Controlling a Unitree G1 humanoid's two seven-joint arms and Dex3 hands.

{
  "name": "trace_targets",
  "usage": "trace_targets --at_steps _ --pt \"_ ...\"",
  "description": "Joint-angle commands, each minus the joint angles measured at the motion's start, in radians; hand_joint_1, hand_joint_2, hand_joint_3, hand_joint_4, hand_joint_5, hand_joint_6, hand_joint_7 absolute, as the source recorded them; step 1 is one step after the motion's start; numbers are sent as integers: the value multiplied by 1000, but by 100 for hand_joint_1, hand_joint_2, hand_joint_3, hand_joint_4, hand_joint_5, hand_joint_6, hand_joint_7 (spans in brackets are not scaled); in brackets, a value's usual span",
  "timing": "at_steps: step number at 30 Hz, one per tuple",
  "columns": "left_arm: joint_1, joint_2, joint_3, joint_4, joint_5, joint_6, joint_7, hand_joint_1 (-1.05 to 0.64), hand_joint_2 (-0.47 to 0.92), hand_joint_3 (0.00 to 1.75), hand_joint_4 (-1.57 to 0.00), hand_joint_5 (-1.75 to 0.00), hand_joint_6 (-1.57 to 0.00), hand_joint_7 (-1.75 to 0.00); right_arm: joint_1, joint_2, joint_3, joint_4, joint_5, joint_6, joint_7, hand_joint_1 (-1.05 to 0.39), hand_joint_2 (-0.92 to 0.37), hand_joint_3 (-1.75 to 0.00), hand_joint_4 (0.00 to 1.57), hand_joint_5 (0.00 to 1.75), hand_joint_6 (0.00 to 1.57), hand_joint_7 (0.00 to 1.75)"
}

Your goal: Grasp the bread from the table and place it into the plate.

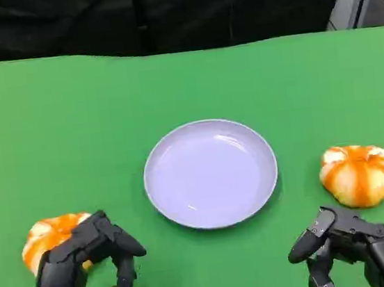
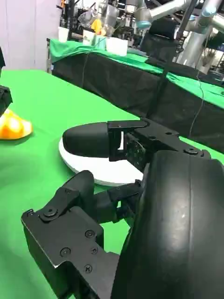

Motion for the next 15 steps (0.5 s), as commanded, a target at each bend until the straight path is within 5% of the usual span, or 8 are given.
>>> trace_targets --at_steps 1,15 --pt "0 10 7 -3 -12 -1 0 -13 49 124 -85 -169 -81 -148 3 -5 -4 -3 7 -4 -5 3 -47 -123 67 164 71 135" --pt "-3 9 9 1 -6 -8 4 -12 48 126 -84 -169 -80 -147 5 -4 -2 -5 8 -2 -4 3 -48 -123 66 166 70 135"
